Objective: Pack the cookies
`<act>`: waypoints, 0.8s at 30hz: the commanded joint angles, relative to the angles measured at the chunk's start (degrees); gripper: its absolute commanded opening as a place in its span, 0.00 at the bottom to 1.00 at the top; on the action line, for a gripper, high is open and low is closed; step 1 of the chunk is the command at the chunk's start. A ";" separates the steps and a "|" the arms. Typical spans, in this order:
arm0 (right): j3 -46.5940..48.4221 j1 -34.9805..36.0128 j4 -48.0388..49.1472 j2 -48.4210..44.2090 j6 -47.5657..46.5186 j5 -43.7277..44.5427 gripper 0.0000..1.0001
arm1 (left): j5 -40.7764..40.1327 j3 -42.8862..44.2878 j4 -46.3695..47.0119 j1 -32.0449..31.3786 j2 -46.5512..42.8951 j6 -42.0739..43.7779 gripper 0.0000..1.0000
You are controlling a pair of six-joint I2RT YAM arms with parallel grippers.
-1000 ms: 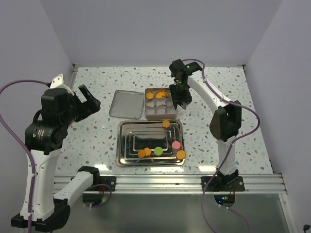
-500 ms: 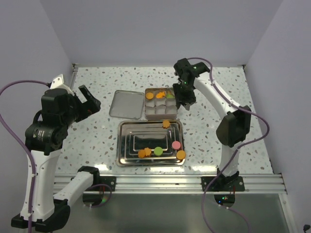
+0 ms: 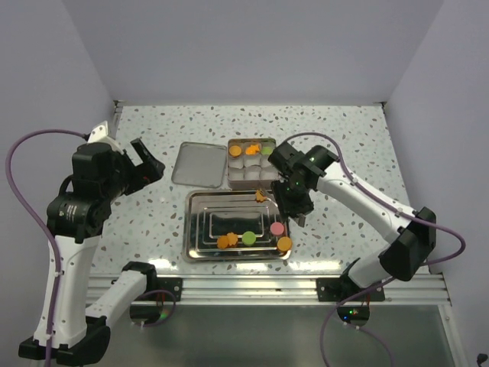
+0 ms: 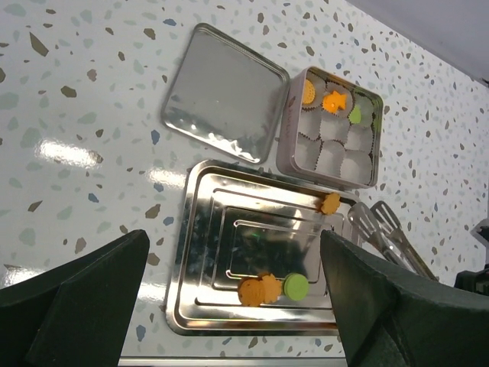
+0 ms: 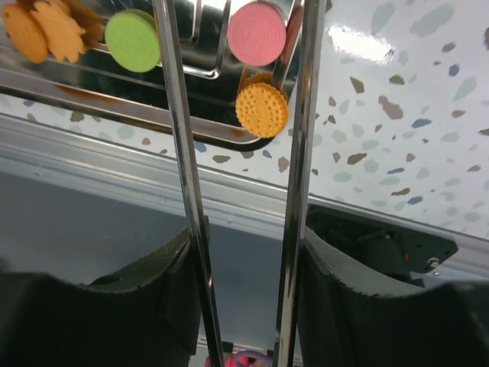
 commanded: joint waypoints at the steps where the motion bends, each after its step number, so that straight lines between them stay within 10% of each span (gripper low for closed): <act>1: -5.03 1.20 3.84 -3.02 5.74 -1.75 0.47 | 2.48 -0.94 3.23 0.25 -0.76 0.38 1.00; 24: -6.45 4.72 7.80 5.23 5.75 0.36 0.47 | 1.60 0.82 0.50 0.25 -1.99 1.52 1.00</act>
